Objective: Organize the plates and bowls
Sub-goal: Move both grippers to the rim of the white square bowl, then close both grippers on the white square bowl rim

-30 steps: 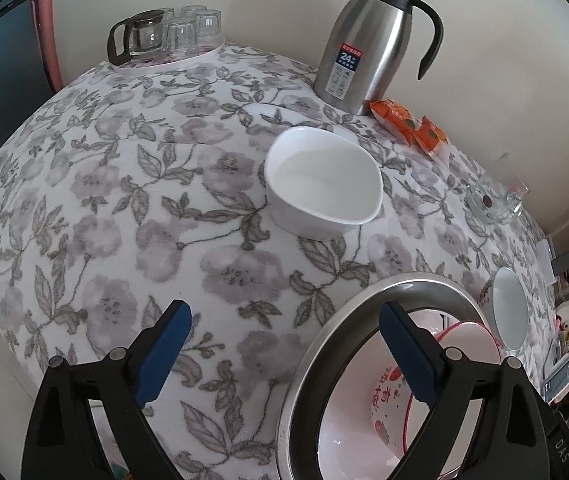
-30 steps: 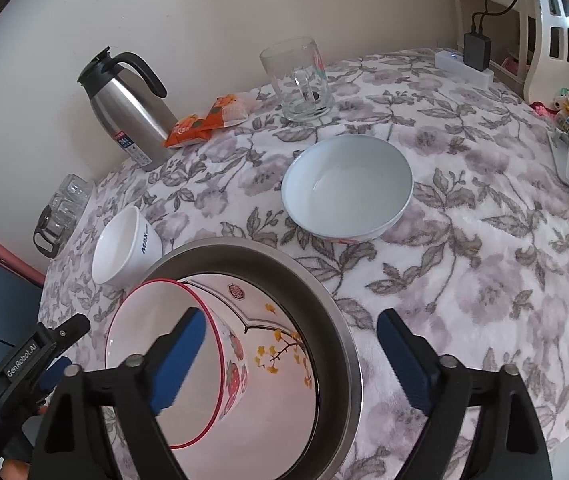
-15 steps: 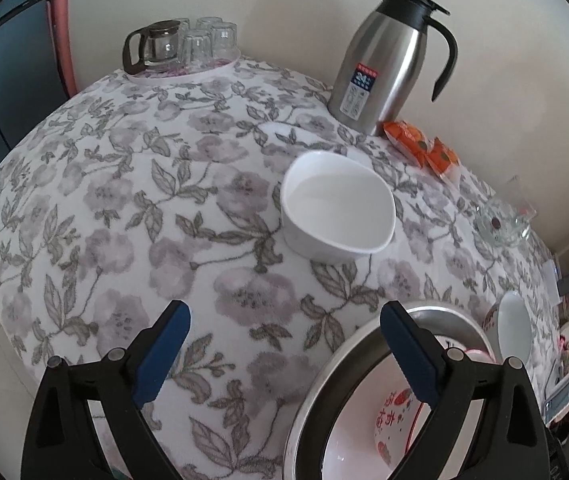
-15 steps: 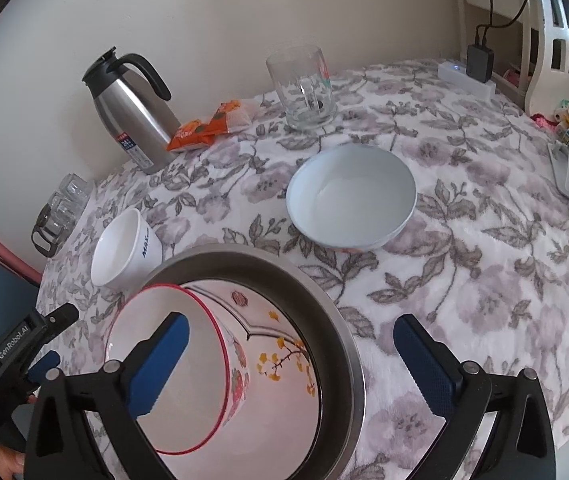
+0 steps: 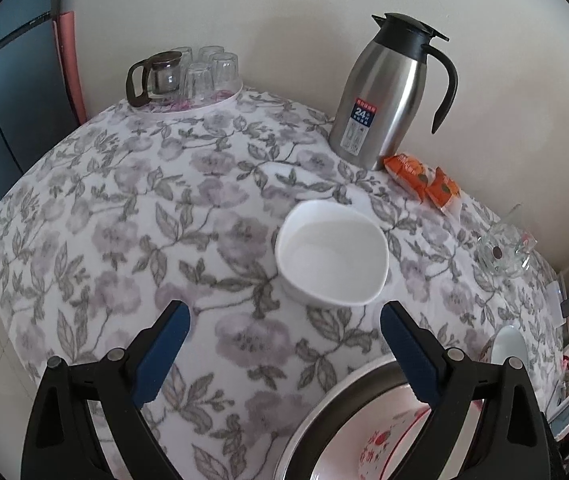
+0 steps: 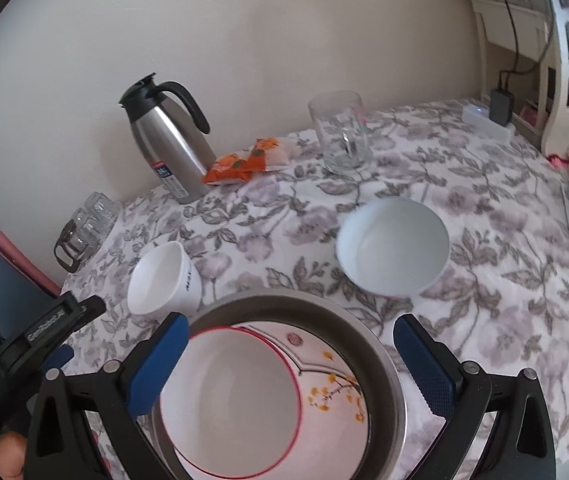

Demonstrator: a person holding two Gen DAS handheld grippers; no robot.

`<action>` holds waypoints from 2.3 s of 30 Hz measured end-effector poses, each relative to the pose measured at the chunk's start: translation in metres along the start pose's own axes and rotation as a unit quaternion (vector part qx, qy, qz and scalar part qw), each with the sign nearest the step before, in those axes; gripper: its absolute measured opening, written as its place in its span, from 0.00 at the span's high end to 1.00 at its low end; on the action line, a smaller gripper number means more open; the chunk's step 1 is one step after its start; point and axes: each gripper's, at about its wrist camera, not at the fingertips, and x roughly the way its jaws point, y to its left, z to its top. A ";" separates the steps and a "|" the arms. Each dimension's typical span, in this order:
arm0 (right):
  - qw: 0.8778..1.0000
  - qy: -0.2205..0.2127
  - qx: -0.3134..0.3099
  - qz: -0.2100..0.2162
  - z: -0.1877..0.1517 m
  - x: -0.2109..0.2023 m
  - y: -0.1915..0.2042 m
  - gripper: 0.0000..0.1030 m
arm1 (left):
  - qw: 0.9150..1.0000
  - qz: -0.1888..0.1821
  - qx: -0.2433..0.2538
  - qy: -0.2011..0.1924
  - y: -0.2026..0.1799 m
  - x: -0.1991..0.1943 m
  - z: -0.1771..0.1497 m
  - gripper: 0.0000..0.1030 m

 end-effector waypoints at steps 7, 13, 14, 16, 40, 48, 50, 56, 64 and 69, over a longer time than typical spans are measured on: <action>1.000 -0.006 -0.003 0.001 0.016 0.001 0.013 0.00 | 0.999 -0.030 -0.045 0.004 0.002 0.006 0.022 0.06; 1.000 0.003 -0.014 -0.002 0.020 0.015 0.024 0.00 | 0.998 -0.034 -0.047 0.006 0.002 0.018 0.035 0.07; 1.000 0.004 -0.016 -0.003 0.021 0.016 0.025 0.00 | 0.998 -0.036 -0.046 0.010 0.002 0.020 0.037 0.07; 1.000 0.006 -0.020 -0.004 0.022 0.021 0.029 0.00 | 0.998 -0.038 -0.046 0.011 0.005 0.024 0.041 0.07; 0.997 0.068 -0.029 -0.002 0.022 0.084 0.087 0.20 | 0.996 -0.056 -0.047 0.059 0.035 0.081 0.051 0.08; 0.994 0.097 -0.042 0.005 0.021 0.112 0.112 0.35 | 0.994 -0.067 -0.053 0.072 0.039 0.100 0.052 0.20; 0.994 0.104 -0.041 0.006 0.019 0.119 0.117 0.40 | 0.993 -0.073 -0.055 0.077 0.040 0.104 0.052 0.21; 0.991 0.126 -0.040 0.006 0.015 0.141 0.128 0.50 | 0.992 -0.083 -0.050 0.082 0.039 0.115 0.053 0.28; 0.989 0.143 -0.046 -0.004 0.017 0.163 0.136 0.65 | 0.990 -0.093 -0.059 0.088 0.044 0.127 0.056 0.40; 0.987 0.159 -0.036 -0.006 0.014 0.173 0.138 0.72 | 0.989 -0.100 -0.060 0.096 0.042 0.135 0.055 0.58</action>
